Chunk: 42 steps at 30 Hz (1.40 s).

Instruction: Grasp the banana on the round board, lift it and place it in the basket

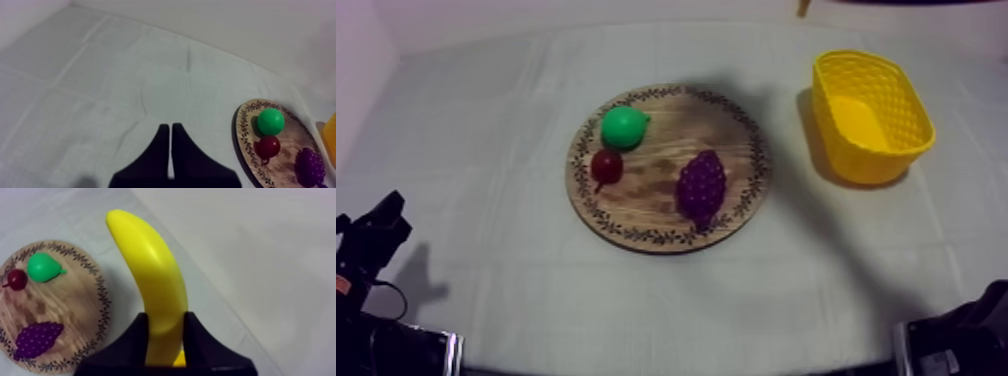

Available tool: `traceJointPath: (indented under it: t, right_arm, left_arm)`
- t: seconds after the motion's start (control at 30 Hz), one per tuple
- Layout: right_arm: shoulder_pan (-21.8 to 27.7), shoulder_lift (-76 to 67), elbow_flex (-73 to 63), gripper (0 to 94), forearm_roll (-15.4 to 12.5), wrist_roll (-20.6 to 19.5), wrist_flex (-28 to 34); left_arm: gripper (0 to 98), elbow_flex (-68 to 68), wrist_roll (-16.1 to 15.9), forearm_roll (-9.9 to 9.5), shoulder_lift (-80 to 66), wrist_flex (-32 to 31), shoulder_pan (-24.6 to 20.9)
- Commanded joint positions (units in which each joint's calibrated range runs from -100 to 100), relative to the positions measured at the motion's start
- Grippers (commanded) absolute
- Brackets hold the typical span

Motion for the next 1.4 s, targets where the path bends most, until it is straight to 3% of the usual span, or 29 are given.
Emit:
traceJointPath:
  t: [0.0,0.23,0.43,0.83,1.37]
  right_arm:
    - [4.9,-2.9,1.1,15.8,-1.3,-0.3,-0.9]
    - [14.1,-7.1,12.0,15.9,-2.2,-3.5,-8.9]
    - [17.7,-6.0,21.4,15.7,-0.9,-6.4,-15.2]
    - [18.5,-1.6,30.8,17.0,2.5,-9.5,-20.5]
    - [15.6,-1.9,45.0,17.1,7.7,-13.8,-25.9]
  left_arm:
    - [0.1,0.0,0.0,0.02,0.0,0.0,0.0]
    - [0.1,0.0,0.0,0.02,0.0,0.0,0.0]
    - [0.1,0.0,0.0,0.02,0.0,0.0,0.0]
    - [0.1,0.0,0.0,0.02,0.0,0.0,0.0]
    - [0.1,0.0,0.0,0.02,0.0,0.0,0.0]
